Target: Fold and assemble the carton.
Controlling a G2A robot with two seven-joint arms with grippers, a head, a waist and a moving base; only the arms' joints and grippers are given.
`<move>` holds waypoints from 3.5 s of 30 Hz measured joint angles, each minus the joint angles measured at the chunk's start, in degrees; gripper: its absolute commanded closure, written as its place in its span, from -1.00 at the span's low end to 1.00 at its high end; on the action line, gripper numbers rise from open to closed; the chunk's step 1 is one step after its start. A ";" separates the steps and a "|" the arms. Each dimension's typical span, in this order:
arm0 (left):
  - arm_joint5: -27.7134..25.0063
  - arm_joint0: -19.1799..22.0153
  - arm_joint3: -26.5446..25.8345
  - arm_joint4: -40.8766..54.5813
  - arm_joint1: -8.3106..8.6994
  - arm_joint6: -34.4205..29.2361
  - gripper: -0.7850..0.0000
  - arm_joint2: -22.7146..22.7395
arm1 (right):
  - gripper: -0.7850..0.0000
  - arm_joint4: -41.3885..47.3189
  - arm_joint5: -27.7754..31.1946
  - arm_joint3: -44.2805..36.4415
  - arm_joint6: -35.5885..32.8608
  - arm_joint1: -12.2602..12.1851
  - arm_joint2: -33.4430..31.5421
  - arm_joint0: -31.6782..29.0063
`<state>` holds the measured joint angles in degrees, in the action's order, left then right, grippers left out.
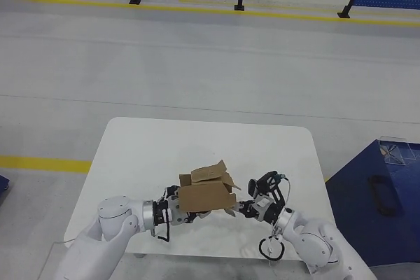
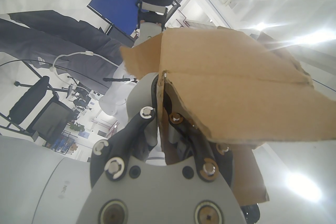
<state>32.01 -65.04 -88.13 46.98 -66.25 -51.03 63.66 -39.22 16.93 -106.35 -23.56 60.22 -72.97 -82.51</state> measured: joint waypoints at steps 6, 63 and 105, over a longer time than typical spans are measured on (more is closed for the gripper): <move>-0.44 0.32 0.66 -0.11 0.06 0.92 1.00 -0.14 | -1.00 0.53 1.29 -3.71 1.62 -0.23 -2.34 -2.28; -10.74 -4.02 -4.94 -5.67 1.79 -3.42 1.00 -0.42 | -1.00 5.58 -4.42 -2.94 4.86 1.42 -4.05 -0.99; -23.99 -6.75 -8.93 -21.06 2.57 3.80 1.00 -0.96 | -1.00 6.96 -4.08 -3.69 1.30 2.34 -0.64 -1.25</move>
<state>8.01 -71.79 -97.06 25.92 -63.68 -47.23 62.70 -32.26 12.85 -110.04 -22.26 62.56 -73.61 -83.76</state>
